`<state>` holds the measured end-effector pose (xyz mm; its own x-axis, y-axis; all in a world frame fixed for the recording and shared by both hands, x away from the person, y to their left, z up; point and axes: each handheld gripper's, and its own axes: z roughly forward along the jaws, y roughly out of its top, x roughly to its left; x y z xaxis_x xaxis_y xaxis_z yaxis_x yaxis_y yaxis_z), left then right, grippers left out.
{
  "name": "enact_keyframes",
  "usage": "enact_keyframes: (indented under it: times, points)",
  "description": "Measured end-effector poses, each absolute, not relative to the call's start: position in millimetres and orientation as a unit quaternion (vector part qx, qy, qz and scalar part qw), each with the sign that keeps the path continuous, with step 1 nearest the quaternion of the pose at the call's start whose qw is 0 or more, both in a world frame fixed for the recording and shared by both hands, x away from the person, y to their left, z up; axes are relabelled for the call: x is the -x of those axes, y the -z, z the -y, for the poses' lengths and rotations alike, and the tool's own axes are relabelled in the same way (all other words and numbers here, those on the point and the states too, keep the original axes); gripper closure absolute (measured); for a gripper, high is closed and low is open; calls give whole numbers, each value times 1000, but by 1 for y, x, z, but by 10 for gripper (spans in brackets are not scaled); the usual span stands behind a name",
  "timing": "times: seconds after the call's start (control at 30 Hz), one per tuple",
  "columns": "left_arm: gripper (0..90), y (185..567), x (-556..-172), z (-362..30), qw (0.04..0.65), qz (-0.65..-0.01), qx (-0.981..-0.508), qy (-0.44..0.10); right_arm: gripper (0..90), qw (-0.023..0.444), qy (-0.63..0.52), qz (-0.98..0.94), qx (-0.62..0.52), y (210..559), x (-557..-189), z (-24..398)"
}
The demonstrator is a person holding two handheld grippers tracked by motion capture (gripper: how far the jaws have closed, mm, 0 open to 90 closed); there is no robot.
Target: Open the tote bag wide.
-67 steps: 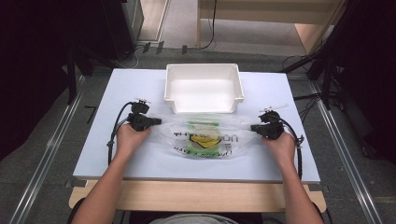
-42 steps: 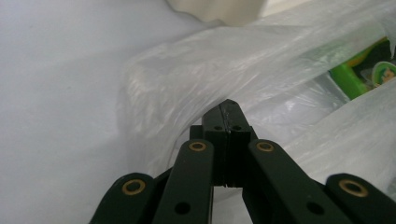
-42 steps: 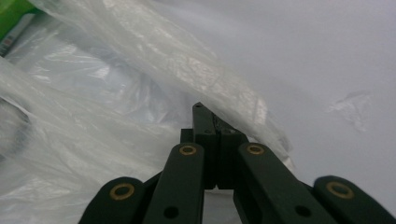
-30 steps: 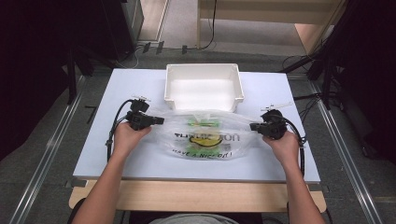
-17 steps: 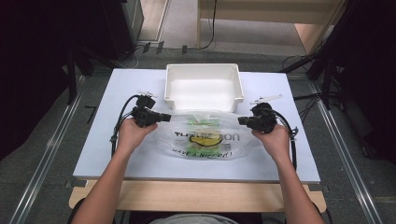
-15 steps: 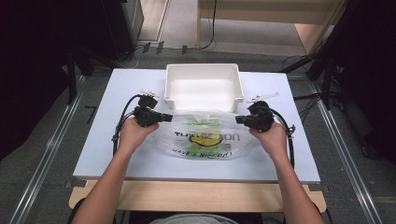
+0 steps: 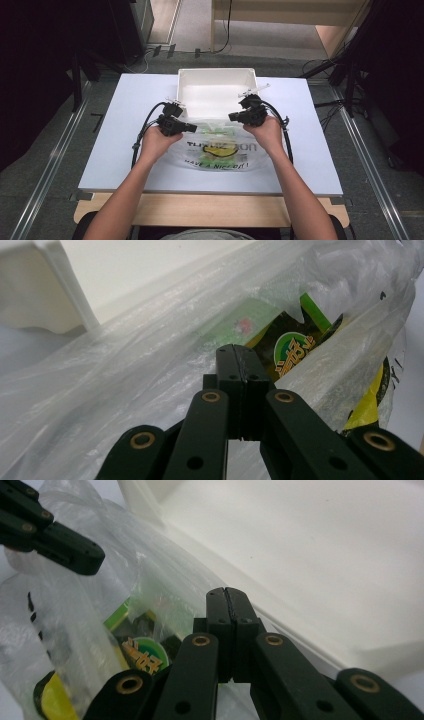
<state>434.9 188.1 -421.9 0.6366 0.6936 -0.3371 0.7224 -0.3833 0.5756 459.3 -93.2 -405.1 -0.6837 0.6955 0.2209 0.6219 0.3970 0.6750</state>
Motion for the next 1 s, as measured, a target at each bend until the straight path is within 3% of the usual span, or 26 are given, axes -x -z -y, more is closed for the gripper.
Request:
enact_keyframes:
  times: [0.43, 1.0]
  points:
    - [900, 431, -418, -187, 345, -413, -842, 39, 900, 10, -361, -850, -385, 433, -460, 68]
    - [900, 435, -396, -191, 361, -408, -838, 45, 900, 21, -351, -856, -378, 444, -454, 62]
